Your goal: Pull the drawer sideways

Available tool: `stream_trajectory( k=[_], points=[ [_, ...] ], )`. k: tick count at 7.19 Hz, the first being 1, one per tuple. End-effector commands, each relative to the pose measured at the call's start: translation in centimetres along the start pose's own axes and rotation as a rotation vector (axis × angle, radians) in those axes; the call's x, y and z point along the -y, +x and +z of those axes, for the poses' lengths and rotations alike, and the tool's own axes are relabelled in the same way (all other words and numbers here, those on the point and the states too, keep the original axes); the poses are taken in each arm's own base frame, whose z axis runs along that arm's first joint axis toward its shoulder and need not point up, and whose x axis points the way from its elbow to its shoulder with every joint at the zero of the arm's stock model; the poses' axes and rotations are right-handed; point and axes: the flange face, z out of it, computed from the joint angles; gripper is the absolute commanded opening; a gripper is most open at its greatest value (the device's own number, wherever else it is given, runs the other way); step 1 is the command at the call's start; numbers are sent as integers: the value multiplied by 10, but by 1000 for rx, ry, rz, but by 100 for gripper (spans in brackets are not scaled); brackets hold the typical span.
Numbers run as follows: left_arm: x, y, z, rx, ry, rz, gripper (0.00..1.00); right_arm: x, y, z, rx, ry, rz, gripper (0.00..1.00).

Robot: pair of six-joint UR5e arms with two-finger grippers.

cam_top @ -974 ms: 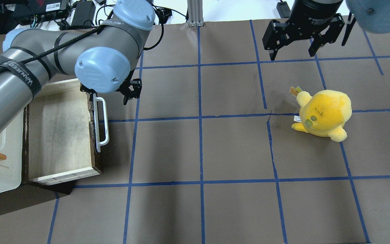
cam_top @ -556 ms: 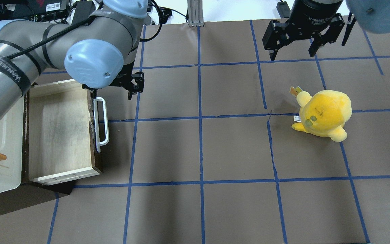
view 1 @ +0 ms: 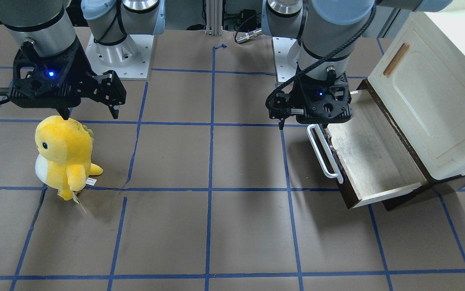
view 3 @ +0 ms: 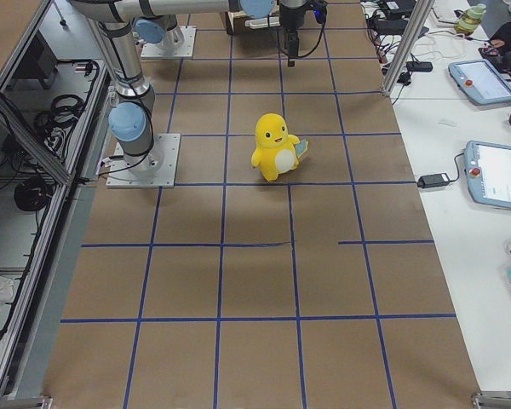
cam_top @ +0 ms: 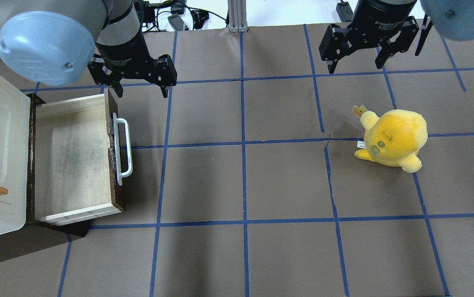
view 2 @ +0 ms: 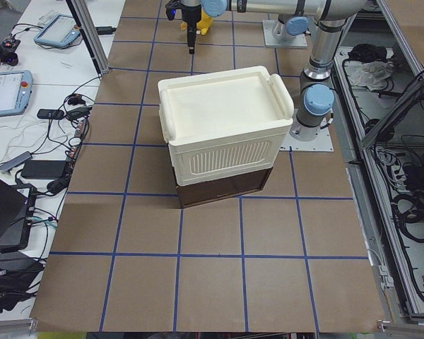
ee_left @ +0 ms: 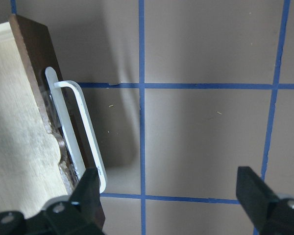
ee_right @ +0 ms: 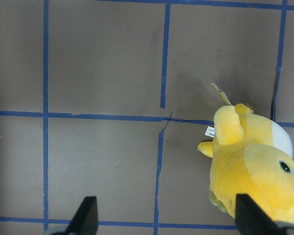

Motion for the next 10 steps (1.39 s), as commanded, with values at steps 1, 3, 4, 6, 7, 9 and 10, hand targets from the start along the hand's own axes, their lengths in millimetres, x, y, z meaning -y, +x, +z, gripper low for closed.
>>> stream_trajectory(
  k=[1, 3, 4, 6, 7, 9, 10],
  points=[
    [-5, -39, -19, -75, 24, -30, 100, 0, 0, 0, -1, 0, -1, 100],
    [-23, -42, -25, -81, 41, 36, 100, 0, 0, 0, -1, 0, -1, 100],
    [-25, -45, -26, -70, 42, 37, 100, 0, 0, 0, 0, 0, 0, 100],
    [-28, -47, -25, -40, 31, 23, 100, 0, 0, 0, -1, 0, 0, 100],
    [-29, -49, -21, -9, 22, 23, 100, 0, 0, 0, 0, 0, 0, 100],
    [-33, -47, -17, -14, 16, 5, 100, 0, 0, 0, -1, 0, 0, 100],
    [-34, -46, -18, -16, 16, 6, 100, 0, 0, 0, -1, 0, 0, 100]
  ],
)
